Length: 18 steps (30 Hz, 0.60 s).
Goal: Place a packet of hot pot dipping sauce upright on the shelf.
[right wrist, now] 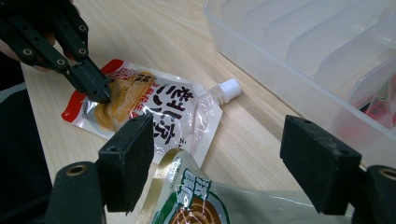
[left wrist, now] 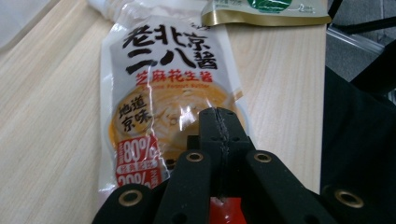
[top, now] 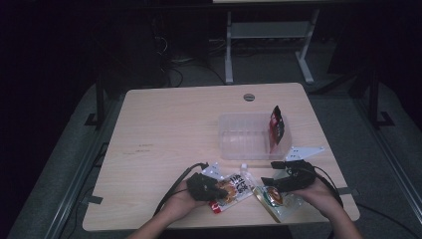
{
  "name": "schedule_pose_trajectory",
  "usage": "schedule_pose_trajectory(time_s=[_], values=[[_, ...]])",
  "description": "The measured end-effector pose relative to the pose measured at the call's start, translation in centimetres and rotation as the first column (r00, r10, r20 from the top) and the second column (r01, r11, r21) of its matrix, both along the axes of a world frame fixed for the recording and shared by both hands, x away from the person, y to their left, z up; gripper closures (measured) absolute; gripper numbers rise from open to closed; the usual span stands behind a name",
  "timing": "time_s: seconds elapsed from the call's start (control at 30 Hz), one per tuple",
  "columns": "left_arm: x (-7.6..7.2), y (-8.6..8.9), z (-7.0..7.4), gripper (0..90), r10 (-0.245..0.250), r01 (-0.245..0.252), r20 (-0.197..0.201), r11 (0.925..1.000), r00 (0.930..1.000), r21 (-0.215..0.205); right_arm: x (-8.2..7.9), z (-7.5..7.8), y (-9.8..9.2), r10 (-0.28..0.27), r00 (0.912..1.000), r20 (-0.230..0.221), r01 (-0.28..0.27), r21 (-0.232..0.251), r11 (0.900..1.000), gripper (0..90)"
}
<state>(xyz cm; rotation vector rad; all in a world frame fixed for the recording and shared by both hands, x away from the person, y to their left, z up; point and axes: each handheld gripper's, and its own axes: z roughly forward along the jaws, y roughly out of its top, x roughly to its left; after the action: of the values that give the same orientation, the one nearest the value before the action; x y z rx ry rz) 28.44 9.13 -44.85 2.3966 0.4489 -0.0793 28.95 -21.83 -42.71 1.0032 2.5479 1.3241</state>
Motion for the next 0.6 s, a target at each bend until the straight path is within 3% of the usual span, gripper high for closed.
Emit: schedule_pose_trajectory(time_s=[0.23, 0.6], values=[[-0.1, 0.0, -0.4, 90.0, 0.001, -0.002, 0.027, 0.9999, 0.9996, 0.015, 0.0, -0.1, 0.3, 0.011, 0.9999, -0.001, -0.011, -0.008, 1.000, 25.7], [1.0, 1.7, -0.5, 90.0, 0.077, -0.078, 0.046, 0.9964, 0.9960, 0.034, 0.0, -0.2, 0.6, 0.020, 0.9998, -0.006, -0.020, -0.009, 1.000, 25.9]])
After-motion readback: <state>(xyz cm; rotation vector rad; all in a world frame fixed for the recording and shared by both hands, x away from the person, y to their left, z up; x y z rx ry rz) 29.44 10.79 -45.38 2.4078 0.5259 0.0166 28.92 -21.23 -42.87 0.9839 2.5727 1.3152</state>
